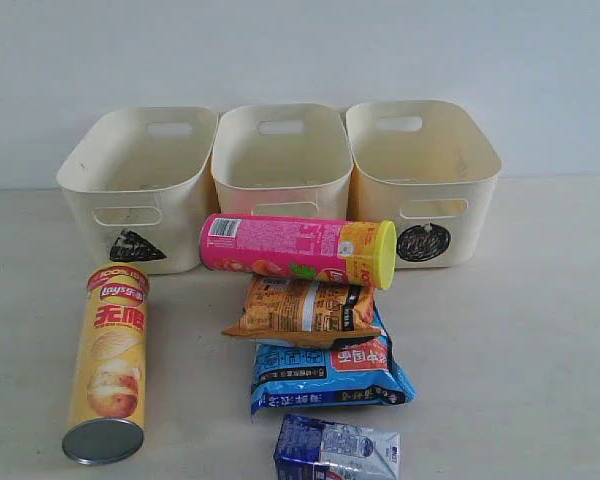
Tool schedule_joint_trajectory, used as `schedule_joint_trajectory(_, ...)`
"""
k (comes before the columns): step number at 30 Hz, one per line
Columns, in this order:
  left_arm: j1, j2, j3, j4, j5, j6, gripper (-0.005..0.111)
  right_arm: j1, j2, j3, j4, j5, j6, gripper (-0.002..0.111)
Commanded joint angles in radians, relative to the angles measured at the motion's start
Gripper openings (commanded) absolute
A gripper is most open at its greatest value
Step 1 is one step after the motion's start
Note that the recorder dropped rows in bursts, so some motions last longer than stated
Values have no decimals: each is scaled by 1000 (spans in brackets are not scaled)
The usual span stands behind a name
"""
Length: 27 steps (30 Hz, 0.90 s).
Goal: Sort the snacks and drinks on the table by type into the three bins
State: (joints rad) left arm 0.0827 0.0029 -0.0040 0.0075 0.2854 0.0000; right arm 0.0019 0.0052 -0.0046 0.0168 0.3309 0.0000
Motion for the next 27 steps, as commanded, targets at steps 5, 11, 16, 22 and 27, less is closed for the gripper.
schedule_joint_trajectory(5, 1, -3, 4, 4, -8, 9, 4, -2, -5, 5, -4, -9, -9, 0)
schedule_joint_trajectory(11, 1, -3, 4, 4, -8, 9, 4, -2, -5, 5, -3, -9, -9, 0)
schedule_joint_trajectory(16, 1, -3, 4, 4, -8, 9, 4, -2, -5, 5, -3, -42, -9, 0)
schedule_joint_trajectory(22, 1, -3, 4, 4, -8, 9, 4, -2, -5, 5, -3, -415, 0, 0)
schedule_joint_trajectory(27, 1, -3, 4, 4, -8, 9, 4, -2, -5, 5, -3, -719, -7, 0)
